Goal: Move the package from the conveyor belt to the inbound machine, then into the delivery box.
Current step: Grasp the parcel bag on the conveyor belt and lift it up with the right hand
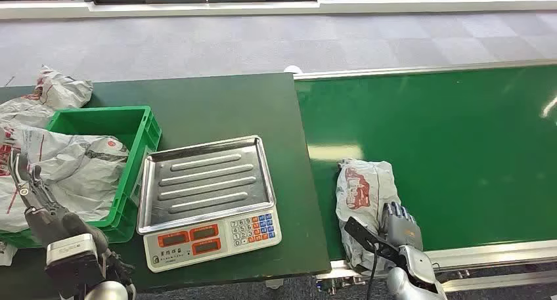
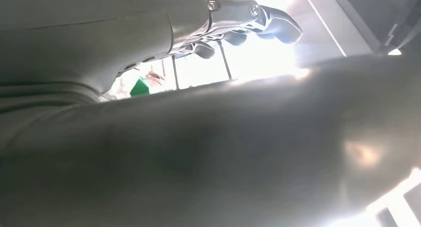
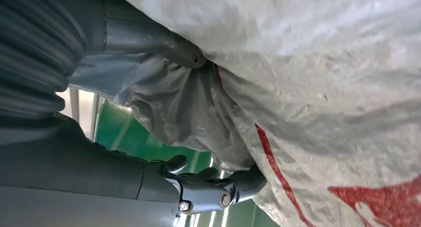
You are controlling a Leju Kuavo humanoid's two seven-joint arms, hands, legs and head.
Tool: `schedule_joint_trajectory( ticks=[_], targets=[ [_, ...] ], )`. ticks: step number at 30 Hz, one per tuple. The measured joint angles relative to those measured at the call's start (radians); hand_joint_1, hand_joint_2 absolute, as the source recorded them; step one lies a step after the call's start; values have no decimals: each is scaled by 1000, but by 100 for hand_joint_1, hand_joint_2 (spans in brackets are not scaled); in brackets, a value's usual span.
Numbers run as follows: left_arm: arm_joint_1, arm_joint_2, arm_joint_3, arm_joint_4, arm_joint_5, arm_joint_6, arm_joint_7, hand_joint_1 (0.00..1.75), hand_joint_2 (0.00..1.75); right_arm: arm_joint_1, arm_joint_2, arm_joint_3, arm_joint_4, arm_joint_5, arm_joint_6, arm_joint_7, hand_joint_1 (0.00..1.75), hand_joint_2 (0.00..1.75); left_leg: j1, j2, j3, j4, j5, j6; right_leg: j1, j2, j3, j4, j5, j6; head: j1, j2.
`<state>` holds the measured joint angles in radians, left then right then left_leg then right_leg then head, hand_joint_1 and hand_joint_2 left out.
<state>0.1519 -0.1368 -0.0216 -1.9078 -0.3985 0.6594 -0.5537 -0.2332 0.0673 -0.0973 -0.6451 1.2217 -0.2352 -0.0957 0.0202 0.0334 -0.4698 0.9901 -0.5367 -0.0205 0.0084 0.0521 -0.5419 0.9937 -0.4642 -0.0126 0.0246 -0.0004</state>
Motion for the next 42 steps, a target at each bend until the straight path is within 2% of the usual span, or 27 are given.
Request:
schedule_joint_trajectory(
  ticks=[1, 2, 3, 8, 14, 26, 30, 33, 36, 40, 42],
  targets=[
    [0, 0, 0, -2, -1, 0, 0, 0, 0, -4, 3, 0, 6, 0, -3, 0, 139, 175, 0, 1, -2, 0, 1, 0, 0, 1, -2, 0, 2, 1, 0, 0],
    [0, 0, 0, -2, -1, 1, 0, 0, 0, -7, 6, 0, 13, 0, -7, 2, 148, 175, 0, 1, -3, 0, 2, -1, 0, 1, -4, -1, 3, 1, 0, 0],
    [0, 0, -1, -4, -2, 1, 0, 0, 0, -13, 12, 0, 25, 1, -13, 4, 175, 175, 0, 2, -5, 0, 3, -1, 0, 2, -5, -1, 6, 1, 0, 0],
    [1, 0, -1, -5, -2, 4, -5, 0, 0, -30, 27, 14, 73, 23, -48, 6, 175, 175, 4, 2, 6, 0, -3, -2, 4, 2, 5, -2, -3, 0, 0, 0],
    [2, -1, -1, -13, 3, 5, -12, 0, 0, -38, 37, 23, 84, 26, -80, 10, 175, 175, 3, 1, -6, 0, 5, -3, 3, 1, -5, -2, 8, 0, 0, 0],
    [3, -7, 0, -12, 9, -7, -17, 0, 0, -30, 49, 35, 86, 35, -112, 22, 175, 175, 3, -4, 1, 0, 1, -2, 3, -5, 3, -2, 2, 0, 0, 0],
    [5, -12, 0, -12, 11, -15, -18, 0, 0, -17, 49, 41, 78, 60, -160, 47, 175, 175, 3, -9, 7, 0, -2, -2, 3, -9, 10, -2, -2, 0, 0, 0],
    [7, -18, 1, -12, 11, -26, -20, 0, 0, 7, 42, 43, -4, 98, -195, 87, 175, 175, 2, -18, 7, 0, -2, 0, 1, -18, 14, -1, -4, 2, 0, 0],
    [11, -24, 3, -11, 11, -37, -26, 0, 0, 26, 25, 52, -181, 136, -176, 80, 175, 175, -3, -25, 0, 1, 1, 2, -5, -24, 8, 2, -4, 4, 0, 0],
    [27, -33, 6, -6, 18, -39, -46, 0, 0, -20, 7, 105, -423, 159, -149, 37, 175, 175, -6, -26, -9, 1, 4, 3, -9, -25, -2, 5, -3, 4, 0, 0],
    [37, -38, 6, -4, 30, -38, -62, 0, 0, -64, 7, 163, -524, 171, -115, 47, 175, 175, -7, -26, -12, 1, 4, 3, -10, -25, -7, 6, -3, 4, 0, 0]
  ],
)
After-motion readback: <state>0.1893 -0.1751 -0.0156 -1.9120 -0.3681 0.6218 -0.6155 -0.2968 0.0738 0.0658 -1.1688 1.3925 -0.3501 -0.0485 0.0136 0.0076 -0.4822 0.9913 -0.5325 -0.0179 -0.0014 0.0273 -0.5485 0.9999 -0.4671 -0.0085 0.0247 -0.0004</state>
